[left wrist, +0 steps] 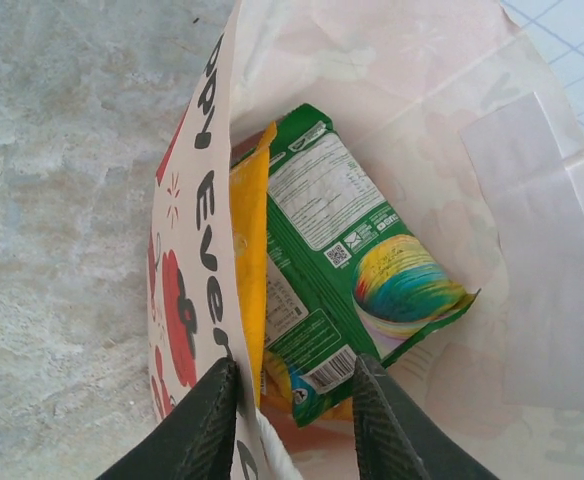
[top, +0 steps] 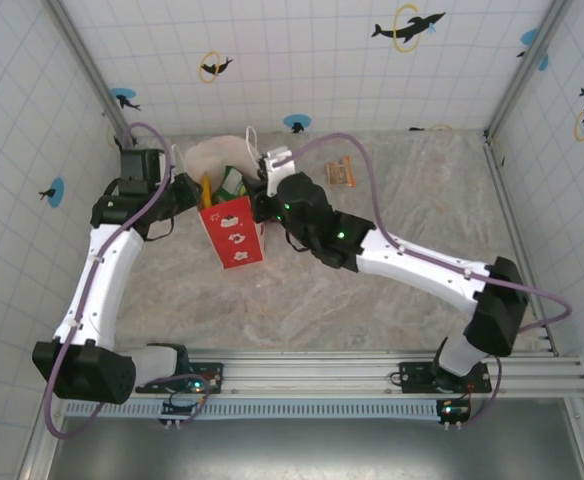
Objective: Place the snacks into the paper bag
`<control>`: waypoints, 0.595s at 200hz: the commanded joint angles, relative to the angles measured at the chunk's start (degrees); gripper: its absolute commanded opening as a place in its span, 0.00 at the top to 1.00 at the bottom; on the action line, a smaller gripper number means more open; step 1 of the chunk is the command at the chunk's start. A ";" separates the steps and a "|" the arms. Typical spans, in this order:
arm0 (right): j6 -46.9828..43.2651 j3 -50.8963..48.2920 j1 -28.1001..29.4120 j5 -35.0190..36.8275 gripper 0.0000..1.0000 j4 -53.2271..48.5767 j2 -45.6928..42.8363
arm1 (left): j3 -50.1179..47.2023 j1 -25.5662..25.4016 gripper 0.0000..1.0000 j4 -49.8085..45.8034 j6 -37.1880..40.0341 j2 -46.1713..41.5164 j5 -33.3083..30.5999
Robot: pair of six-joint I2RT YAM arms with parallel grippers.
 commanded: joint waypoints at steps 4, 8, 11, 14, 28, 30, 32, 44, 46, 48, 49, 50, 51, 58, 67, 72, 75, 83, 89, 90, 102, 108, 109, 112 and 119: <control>4.55 -7.07 -1.76 2.45 0.63 -0.27 -4.67 | 1.04 -0.21 0.60 -0.94 0.29 -2.12 -1.05; 5.37 -8.10 -2.19 2.47 0.63 -2.19 -5.36 | 0.92 -0.22 0.60 -1.00 0.30 -2.35 -1.04; 6.06 -8.96 -2.42 2.37 0.63 -2.64 -5.89 | 0.81 -0.19 0.59 -1.02 0.22 -2.46 -1.15; 6.67 -9.75 -2.69 2.40 0.63 -2.87 -6.49 | 0.72 -0.22 0.57 -1.02 0.21 -2.62 -1.20; 8.88 -14.12 -3.54 2.27 0.62 -2.43 -8.99 | 0.09 -0.18 0.55 -1.35 -0.01 -3.19 -1.42; 9.16 -14.59 -3.68 2.31 0.62 -2.28 -9.38 | 0.02 -0.19 0.55 -1.37 -0.07 -3.26 -1.45; 9.51 -15.30 -3.83 2.22 0.62 -2.22 -9.70 | -0.09 -0.17 0.55 -1.37 -0.15 -3.34 -1.47; 11.47 -18.36 -5.09 0.90 0.60 -1.67 -11.39 | -0.60 -0.22 0.52 -1.61 -0.30 -3.73 -1.53; 11.85 -18.77 -5.37 0.58 0.60 -1.67 -11.59 | -0.71 -0.22 0.52 -1.63 -0.34 -3.81 -1.52; 12.25 -19.12 -5.65 0.19 0.60 -1.72 -11.70 | -0.75 -0.22 0.52 -1.68 -0.33 -3.83 -1.51; 12.45 -19.30 -5.83 -0.11 0.60 -1.83 -11.82 | -0.84 -0.22 0.52 -1.70 -0.29 -3.83 -1.51; 12.59 -19.44 -5.97 -0.30 0.59 -1.88 -11.88 | -0.88 -0.22 0.52 -1.72 -0.28 -3.88 -1.47; 12.75 -19.60 -6.12 -0.53 0.59 -1.96 -11.96 | -0.90 -0.22 0.51 -1.72 -0.27 -3.90 -1.49; 13.96 -20.53 -7.48 -3.10 0.58 -2.47 -12.20 | -1.15 -0.22 0.51 -1.89 -0.42 -4.12 -1.50; 15.42 -21.62 -9.21 -6.23 0.57 -3.35 -12.21 | -1.54 -0.22 0.50 -1.91 -0.48 -4.51 -1.53; 16.15 -22.22 -10.06 -7.64 0.56 -3.71 -12.13 | -1.71 -0.18 0.50 -1.82 -0.59 -4.70 -1.60; 16.50 -22.56 -10.50 -8.51 0.56 -3.78 -12.06 | -1.83 -0.18 0.50 -1.82 -0.61 -4.89 -1.60; 17.30 -23.71 -11.76 -10.57 0.55 -3.79 -11.82 | -2.10 -0.14 0.49 -1.69 -0.57 -5.15 -1.58; 18.17 -24.43 -12.66 -11.62 0.55 -3.72 -11.61 | -2.15 -0.22 0.49 -1.57 -0.48 -5.39 -1.68; 18.31 -24.60 -12.81 -11.95 0.55 -3.71 -11.56 | -2.19 -0.22 0.49 -1.60 -0.50 -5.40 -1.73; 19.79 -25.86 -14.66 -14.93 0.54 -3.20 -10.66 | -2.15 -0.18 0.49 -1.60 -0.35 -5.40 -1.77; 20.59 -26.31 -15.70 -16.41 0.54 -2.71 -10.06 | -2.06 -0.18 0.49 -1.68 -0.35 -5.36 -1.78; 20.79 -26.46 -15.91 -16.76 0.54 -2.68 -9.95 | -2.06 -0.16 0.49 -1.70 -0.31 -5.39 -1.82; 21.16 -26.58 -16.39 -17.58 0.54 -2.38 -9.59 | -2.06 -0.21 0.49 -1.65 -0.27 -5.30 -1.86; 22.12 -26.96 -17.64 -19.64 0.54 -1.55 -8.71 | -2.06 -0.20 0.49 -1.72 -0.23 -5.19 -1.71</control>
